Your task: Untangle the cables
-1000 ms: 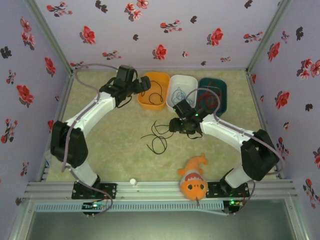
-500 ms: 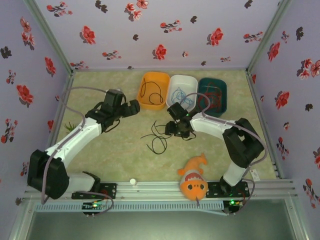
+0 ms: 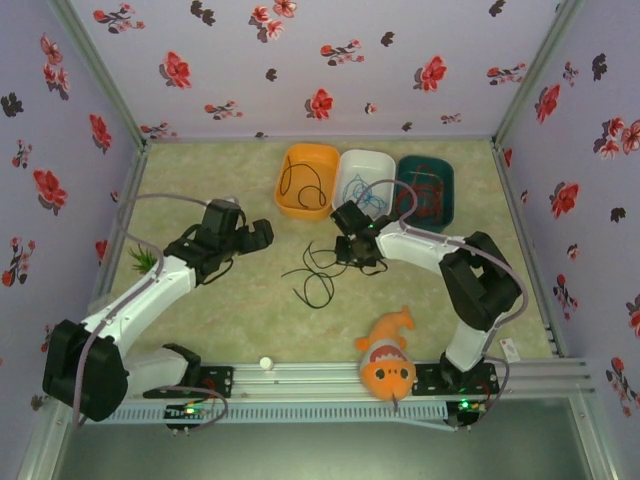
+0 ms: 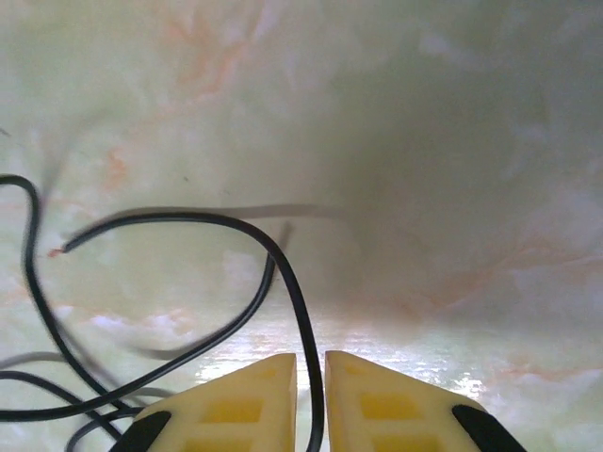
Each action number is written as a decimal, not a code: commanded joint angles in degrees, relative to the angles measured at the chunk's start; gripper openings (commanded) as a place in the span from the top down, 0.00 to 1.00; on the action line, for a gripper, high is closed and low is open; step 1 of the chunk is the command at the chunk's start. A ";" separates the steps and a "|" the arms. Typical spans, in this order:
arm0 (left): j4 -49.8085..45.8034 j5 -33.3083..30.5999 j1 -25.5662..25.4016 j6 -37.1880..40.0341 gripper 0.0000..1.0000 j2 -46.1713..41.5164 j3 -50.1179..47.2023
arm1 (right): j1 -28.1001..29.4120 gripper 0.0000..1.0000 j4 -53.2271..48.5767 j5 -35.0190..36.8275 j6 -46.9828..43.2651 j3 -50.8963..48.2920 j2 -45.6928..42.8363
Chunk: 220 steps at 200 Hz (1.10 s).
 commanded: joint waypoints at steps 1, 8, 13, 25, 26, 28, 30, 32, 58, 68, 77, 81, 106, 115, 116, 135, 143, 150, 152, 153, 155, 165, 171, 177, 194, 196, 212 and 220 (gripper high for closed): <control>2.61 -1.26 -0.35 1.59 0.00 -1.18 -0.44 | -0.26 0.85 -0.82 3.21 -2.46 1.66 -5.90; 3.07 -1.03 -0.33 1.91 0.00 -1.28 -0.59 | -0.18 0.85 -1.32 3.42 -2.92 1.75 -7.12; 3.45 -0.77 -0.34 2.21 0.00 -1.19 -0.68 | -0.10 0.85 -1.67 3.59 -3.22 1.90 -7.94; 4.00 0.05 -0.34 2.71 0.00 -1.24 -0.69 | 0.17 0.85 -2.46 4.52 -3.98 2.01 -10.10; 4.01 0.15 -0.29 2.75 0.00 -1.24 -0.71 | 0.17 0.85 -2.52 4.60 -4.05 2.01 -10.28; 4.13 0.34 -0.32 2.84 0.00 -1.24 -0.73 | 0.22 0.85 -2.64 4.70 -4.15 2.01 -10.71; 4.18 0.46 -0.33 2.86 0.00 -1.23 -0.69 | 0.26 0.85 -2.73 4.81 -4.26 2.04 -11.08; 4.23 0.62 -0.34 2.96 0.00 -1.26 -0.65 | 0.27 0.85 -2.87 4.91 -4.33 2.02 -11.44; 5.11 2.18 -0.42 3.89 0.00 -1.42 -0.55 | 0.70 0.85 -3.20 4.90 -6.05 1.88 -16.52; 5.65 2.78 -0.51 4.25 0.00 -1.54 -0.77 | 0.93 0.85 -3.59 4.77 -6.96 2.24 -18.42; 6.19 3.34 -0.51 4.34 0.00 -1.68 -1.02 | 1.12 0.85 -4.14 4.85 -7.82 2.89 -20.16; 6.43 3.58 -0.61 4.35 0.00 -1.68 -1.14 | 1.15 0.85 -4.31 4.97 -8.12 3.11 -20.89; 7.94 4.61 -0.67 4.58 0.00 -1.85 -1.94 | 1.14 0.85 -5.94 5.69 -9.85 4.93 -24.96; 8.39 4.82 -0.66 4.46 0.00 -1.78 -2.13 | 1.14 0.84 -6.59 6.03 -10.44 5.76 -26.31; 8.44 4.83 -0.68 4.50 0.00 -1.77 -2.13 | 1.14 0.84 -6.65 6.10 -10.49 5.87 -26.39; 9.39 5.45 -0.82 4.58 0.00 -1.76 -2.49 | 1.15 0.84 -8.06 7.19 -11.58 7.65 -28.16; 9.72 5.85 -0.78 4.69 0.00 -1.72 -2.66 | 1.15 0.84 -8.37 7.48 -11.85 8.26 -28.62; 9.92 5.96 -0.83 4.81 0.00 -1.75 -2.82 | 1.15 0.84 -8.54 7.55 -12.20 8.66 -28.97; 9.91 6.04 -0.79 4.85 0.00 -1.65 -2.83 | 1.15 0.84 -8.56 7.57 -12.27 8.73 -29.00; 9.91 6.09 -0.78 4.83 0.00 -1.62 -2.84 | 1.15 0.84 -8.56 7.57 -12.28 8.80 -29.05; 9.86 6.20 -0.84 4.81 0.00 -1.57 -2.84 | 1.15 0.84 -8.61 7.53 -12.33 8.83 -29.09; 9.99 6.62 -0.95 5.03 0.00 -1.35 -2.77 | 1.06 0.81 -9.70 7.72 -12.08 9.17 -28.82; 9.91 6.90 -1.03 5.13 0.00 -1.11 -2.71 | 0.97 0.78 -10.84 7.73 -11.56 9.48 -28.14; 9.83 7.07 -1.19 5.11 0.00 -0.92 -2.62 | 0.94 0.72 -12.19 8.02 -10.86 9.49 -27.35; 9.73 7.05 -1.56 4.65 0.00 -0.34 -2.49 | 0.71 0.62 -15.54 8.47 -8.77 8.67 -24.03; 9.82 7.05 -1.56 4.61 0.00 -0.22 -2.42 | 0.71 0.61 -15.76 8.42 -8.53 8.51 -23.66; 10.00 6.95 -1.75 4.20 0.00 0.23 -2.31 | 0.62 0.53 -15.90 6.94 -6.48 6.19 -20.55; 9.92 6.85 -1.81 4.08 0.00 0.35 -2.15 | 0.53 0.49 -15.08 5.63 -5.38 4.82 -19.16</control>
